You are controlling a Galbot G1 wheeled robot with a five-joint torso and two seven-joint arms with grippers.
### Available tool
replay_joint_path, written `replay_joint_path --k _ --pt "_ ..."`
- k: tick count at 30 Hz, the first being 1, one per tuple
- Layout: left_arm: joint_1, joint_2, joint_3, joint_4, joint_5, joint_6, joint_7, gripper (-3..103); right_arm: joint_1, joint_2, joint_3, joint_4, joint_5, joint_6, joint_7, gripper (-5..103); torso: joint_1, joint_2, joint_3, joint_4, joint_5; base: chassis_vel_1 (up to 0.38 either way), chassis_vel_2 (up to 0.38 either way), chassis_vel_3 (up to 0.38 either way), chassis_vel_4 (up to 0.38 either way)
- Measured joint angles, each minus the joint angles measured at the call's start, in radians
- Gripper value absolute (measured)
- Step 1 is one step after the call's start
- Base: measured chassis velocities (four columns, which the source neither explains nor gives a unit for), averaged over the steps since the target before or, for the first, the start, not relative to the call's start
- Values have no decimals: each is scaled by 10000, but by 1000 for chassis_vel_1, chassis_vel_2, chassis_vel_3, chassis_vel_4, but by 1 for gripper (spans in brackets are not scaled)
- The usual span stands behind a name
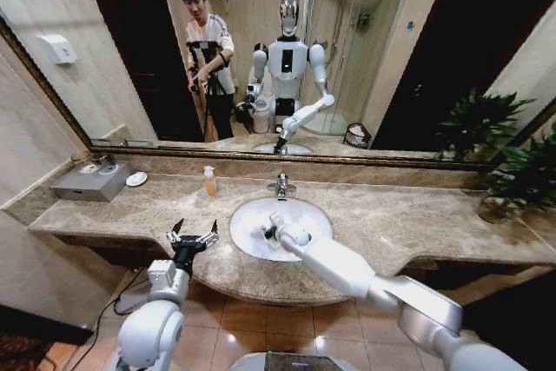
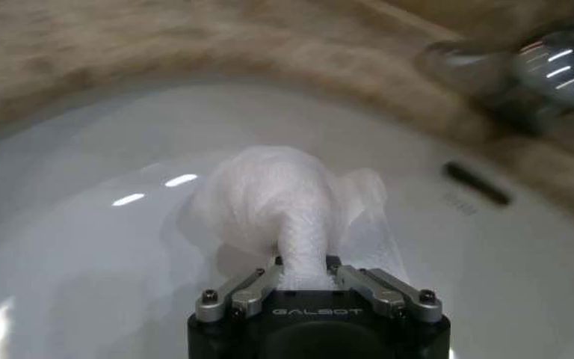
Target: Pick up the towel from the sink counter and wipe the mirror surface.
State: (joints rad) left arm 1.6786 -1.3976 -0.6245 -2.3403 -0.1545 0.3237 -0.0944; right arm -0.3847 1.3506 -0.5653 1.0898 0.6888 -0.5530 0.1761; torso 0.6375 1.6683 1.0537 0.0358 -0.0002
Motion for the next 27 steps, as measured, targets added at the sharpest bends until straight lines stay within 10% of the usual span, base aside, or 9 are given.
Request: replay_joint_path --k 27 --pt "0 0 0 0 0 0 0 100 -345 -1289 118 581 213 -319 80 10 -1 0 0 1 2 0 0 0 0"
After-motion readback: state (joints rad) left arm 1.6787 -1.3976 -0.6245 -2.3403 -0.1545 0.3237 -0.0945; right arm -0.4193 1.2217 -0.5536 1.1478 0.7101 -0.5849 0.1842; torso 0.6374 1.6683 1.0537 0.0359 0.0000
